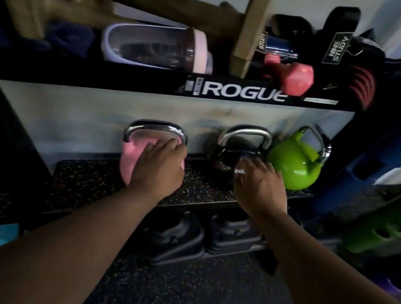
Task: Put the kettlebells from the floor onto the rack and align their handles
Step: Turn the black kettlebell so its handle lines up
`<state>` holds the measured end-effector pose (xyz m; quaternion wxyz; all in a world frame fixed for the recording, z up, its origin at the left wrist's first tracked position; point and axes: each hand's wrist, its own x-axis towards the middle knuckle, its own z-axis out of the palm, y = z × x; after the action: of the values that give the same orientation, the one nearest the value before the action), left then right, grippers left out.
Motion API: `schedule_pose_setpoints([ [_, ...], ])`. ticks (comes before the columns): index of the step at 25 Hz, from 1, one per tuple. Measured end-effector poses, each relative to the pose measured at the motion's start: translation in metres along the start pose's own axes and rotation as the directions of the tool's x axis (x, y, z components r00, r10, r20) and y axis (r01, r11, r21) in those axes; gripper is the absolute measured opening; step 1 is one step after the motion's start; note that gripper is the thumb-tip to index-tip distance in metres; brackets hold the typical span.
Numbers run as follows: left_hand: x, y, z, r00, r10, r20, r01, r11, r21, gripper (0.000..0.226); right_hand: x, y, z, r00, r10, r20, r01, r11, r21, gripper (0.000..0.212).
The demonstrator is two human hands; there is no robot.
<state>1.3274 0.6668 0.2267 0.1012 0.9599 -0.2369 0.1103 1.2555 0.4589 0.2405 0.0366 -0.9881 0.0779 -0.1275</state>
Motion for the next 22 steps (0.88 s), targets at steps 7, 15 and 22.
schedule_pose_setpoints([
  [7,0.124,0.067,0.066,0.999,0.04,0.012,-0.041,0.999,0.014,0.026,0.087,0.105,0.049,0.998,0.062,0.008,-0.061,0.997,-0.046,0.028],
  [15,0.19,0.117,0.127,0.989,-0.144,0.033,0.146,0.986,-0.079,0.053,0.173,0.142,0.096,0.999,0.019,0.031,-0.023,0.994,0.107,0.05],
  [22,0.194,0.13,0.156,0.927,-0.355,-0.12,0.335,0.929,-0.16,0.047,0.194,0.166,0.12,0.983,-0.077,0.166,-0.006,0.893,0.451,0.056],
])
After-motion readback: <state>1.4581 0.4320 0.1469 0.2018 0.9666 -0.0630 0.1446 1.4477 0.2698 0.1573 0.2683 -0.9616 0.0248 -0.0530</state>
